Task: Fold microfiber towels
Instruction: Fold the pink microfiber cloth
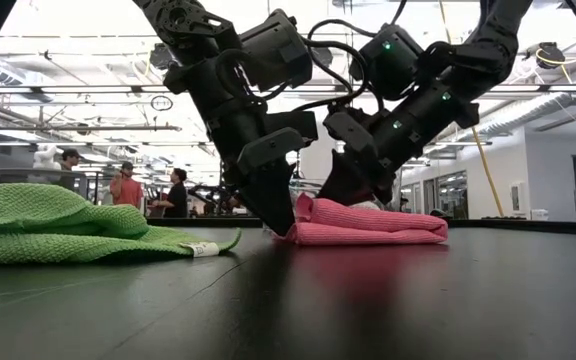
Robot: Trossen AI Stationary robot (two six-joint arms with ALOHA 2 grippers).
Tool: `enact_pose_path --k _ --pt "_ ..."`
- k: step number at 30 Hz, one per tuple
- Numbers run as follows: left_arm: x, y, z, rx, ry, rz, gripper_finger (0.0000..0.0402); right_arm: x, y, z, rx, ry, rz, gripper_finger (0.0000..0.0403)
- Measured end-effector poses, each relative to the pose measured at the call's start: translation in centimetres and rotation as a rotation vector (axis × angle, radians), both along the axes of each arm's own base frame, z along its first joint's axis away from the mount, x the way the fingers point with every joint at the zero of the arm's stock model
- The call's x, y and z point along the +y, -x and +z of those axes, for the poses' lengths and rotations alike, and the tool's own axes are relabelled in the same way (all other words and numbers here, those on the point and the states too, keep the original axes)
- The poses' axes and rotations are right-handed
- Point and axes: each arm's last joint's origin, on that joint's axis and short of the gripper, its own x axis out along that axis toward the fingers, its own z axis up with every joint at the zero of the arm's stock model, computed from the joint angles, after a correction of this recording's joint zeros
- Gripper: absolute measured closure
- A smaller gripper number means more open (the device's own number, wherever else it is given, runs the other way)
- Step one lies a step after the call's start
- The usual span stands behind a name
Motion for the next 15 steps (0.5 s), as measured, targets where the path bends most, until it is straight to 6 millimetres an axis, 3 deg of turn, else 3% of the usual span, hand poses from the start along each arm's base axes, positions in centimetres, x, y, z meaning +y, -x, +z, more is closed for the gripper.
enact_pose_path --k 9,15 --pt "0.0 0.3 -0.1 0.031 0.003 -0.010 0.0286 0.0 -0.8 -2.2 -0.024 -0.034 0.005 0.0403" --pt "0.0 0.3 -0.1 0.038 0.001 -0.015 0.0286 -0.6 -1.1 -2.0 -0.070 -0.050 -0.025 0.0403"
